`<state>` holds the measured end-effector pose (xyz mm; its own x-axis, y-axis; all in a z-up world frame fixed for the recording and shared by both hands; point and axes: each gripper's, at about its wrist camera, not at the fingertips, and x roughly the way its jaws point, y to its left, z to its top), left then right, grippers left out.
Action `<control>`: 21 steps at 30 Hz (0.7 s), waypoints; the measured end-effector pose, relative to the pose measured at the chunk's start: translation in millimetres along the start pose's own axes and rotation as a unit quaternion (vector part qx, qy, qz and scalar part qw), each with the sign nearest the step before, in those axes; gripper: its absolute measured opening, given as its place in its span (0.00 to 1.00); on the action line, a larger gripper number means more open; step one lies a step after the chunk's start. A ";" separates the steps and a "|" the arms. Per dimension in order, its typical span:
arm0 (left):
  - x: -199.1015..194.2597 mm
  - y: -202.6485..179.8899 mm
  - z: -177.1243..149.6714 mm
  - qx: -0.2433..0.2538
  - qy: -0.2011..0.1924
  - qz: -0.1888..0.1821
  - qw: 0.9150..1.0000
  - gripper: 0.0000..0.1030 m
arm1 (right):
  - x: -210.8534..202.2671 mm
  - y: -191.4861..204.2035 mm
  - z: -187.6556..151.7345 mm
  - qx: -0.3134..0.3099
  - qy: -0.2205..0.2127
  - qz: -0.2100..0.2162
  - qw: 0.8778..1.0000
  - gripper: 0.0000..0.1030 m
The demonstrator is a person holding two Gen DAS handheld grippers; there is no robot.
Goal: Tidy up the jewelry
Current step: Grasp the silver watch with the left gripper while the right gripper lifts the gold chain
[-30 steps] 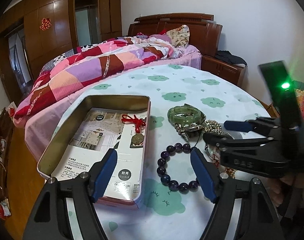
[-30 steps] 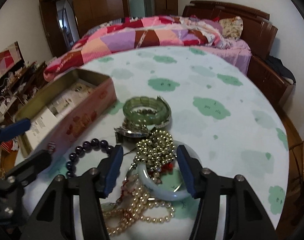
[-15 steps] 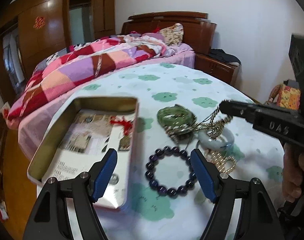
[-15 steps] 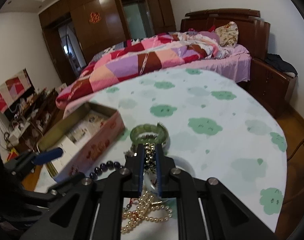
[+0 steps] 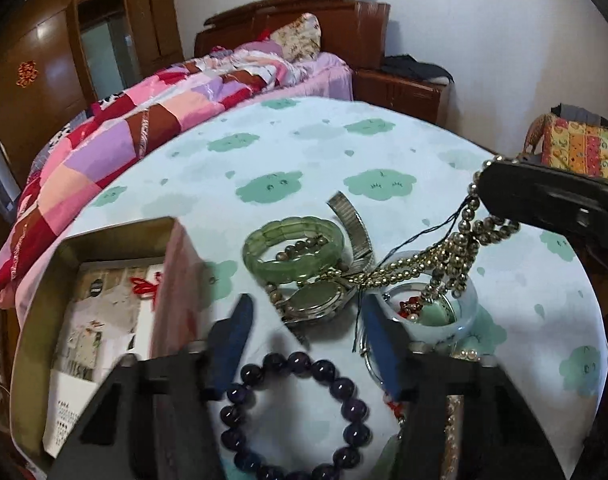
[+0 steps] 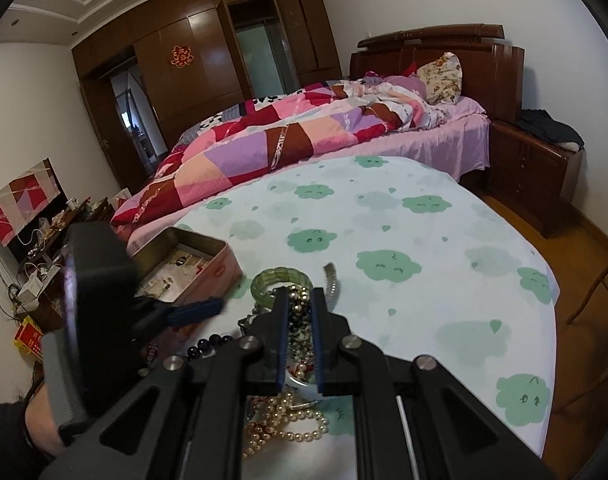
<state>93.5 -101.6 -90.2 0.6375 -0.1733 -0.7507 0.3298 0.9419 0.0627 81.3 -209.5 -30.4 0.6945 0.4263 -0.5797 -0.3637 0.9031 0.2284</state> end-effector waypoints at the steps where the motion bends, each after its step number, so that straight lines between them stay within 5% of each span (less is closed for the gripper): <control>1: 3.6 -2.7 0.4 0.008 0.008 -0.002 1.000 0.45 | -1.2 0.5 0.0 0.001 -0.003 0.002 1.000 0.12; 7: 11.2 -0.5 -4.0 0.002 0.020 0.000 1.000 0.44 | -2.8 -1.2 2.0 0.003 -0.010 0.001 1.000 0.12; 9: 12.6 3.2 -3.3 -0.005 0.021 -0.004 1.000 0.23 | -2.5 -0.1 1.5 0.000 -0.010 0.002 1.000 0.12; 12: 8.5 7.1 -3.8 -0.013 0.018 -0.027 0.999 0.06 | -2.9 0.7 1.5 -0.001 -0.013 0.003 1.000 0.12; 21: -29.8 12.7 -3.0 -0.035 -0.023 -0.076 0.996 0.02 | -12.0 -5.5 5.4 0.008 -0.027 -0.003 1.000 0.12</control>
<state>76.6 -83.7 -69.0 0.6156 -0.3273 -0.7168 0.3773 0.9210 -0.0965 78.3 -219.3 -20.4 0.7299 0.4220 -0.5377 -0.3489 0.9065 0.2378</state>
